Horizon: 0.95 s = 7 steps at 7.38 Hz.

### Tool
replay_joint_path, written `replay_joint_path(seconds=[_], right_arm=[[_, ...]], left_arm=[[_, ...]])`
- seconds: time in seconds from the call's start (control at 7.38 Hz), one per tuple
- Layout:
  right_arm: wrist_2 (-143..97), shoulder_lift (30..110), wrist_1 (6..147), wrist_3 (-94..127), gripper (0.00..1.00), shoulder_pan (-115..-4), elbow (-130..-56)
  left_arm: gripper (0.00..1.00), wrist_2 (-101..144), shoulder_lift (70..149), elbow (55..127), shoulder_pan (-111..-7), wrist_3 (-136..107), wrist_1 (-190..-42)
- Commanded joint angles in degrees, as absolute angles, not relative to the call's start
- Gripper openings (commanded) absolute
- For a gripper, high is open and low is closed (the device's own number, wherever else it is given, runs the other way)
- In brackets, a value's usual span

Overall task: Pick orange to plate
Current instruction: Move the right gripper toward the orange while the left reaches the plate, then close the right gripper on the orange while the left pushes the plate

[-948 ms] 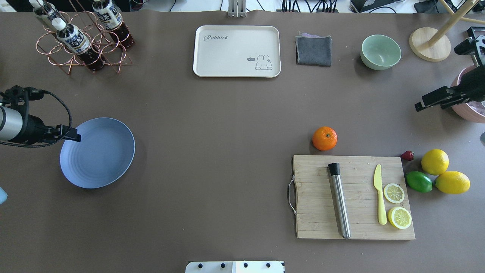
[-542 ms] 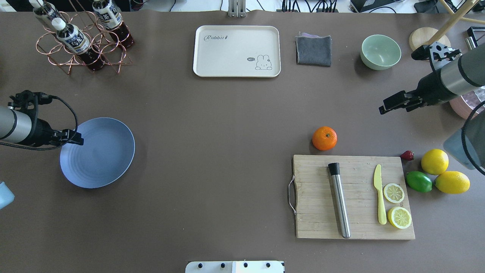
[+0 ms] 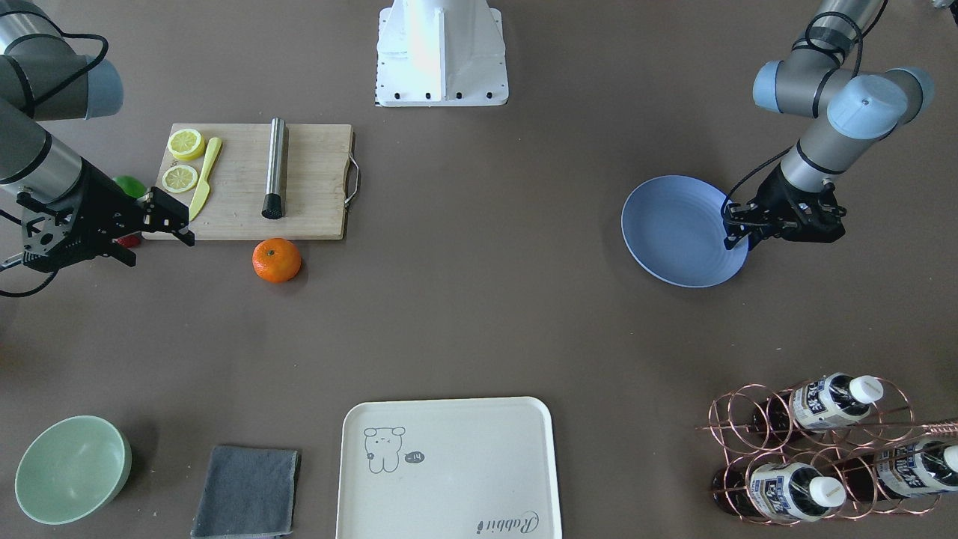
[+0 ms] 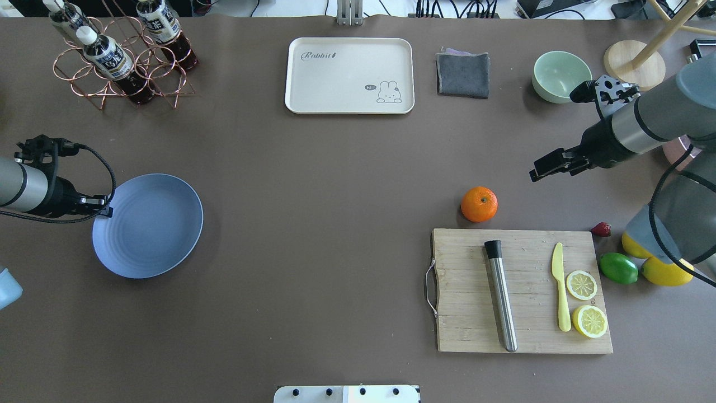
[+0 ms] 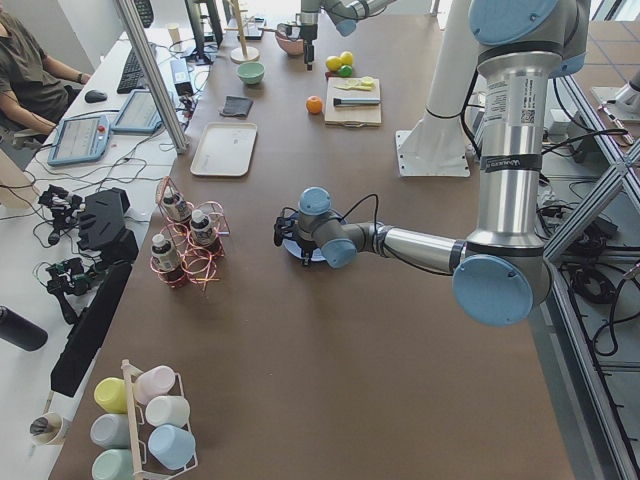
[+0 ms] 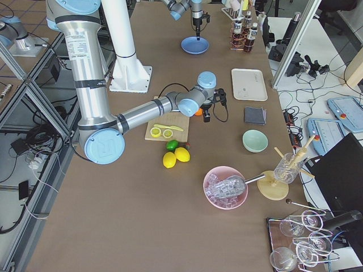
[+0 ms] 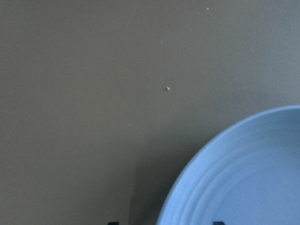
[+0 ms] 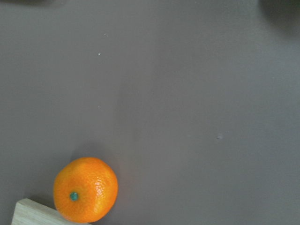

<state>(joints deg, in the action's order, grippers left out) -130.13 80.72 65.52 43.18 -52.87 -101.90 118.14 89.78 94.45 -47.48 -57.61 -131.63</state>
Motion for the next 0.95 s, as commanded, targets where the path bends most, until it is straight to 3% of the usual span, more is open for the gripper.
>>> replay_joint_path(seconds=[0.0,0.41,0.81], right_arm=[[-126.85,78.32,65.83,47.80,1.00,-48.80,-101.95],[-121.92,76.65,66.79,47.90,0.99,-43.87,-101.08],[-116.47,74.27,70.13,49.82,0.95,-39.04,-100.38]], left_arm=[[0.00,120.91,93.05,95.80,-47.55,-62.11,-131.14],[0.00,121.82,105.17,97.81,-47.20,-74.67,-123.34],[0.00,117.97,111.77,98.62,-40.81,-82.67,-119.53]])
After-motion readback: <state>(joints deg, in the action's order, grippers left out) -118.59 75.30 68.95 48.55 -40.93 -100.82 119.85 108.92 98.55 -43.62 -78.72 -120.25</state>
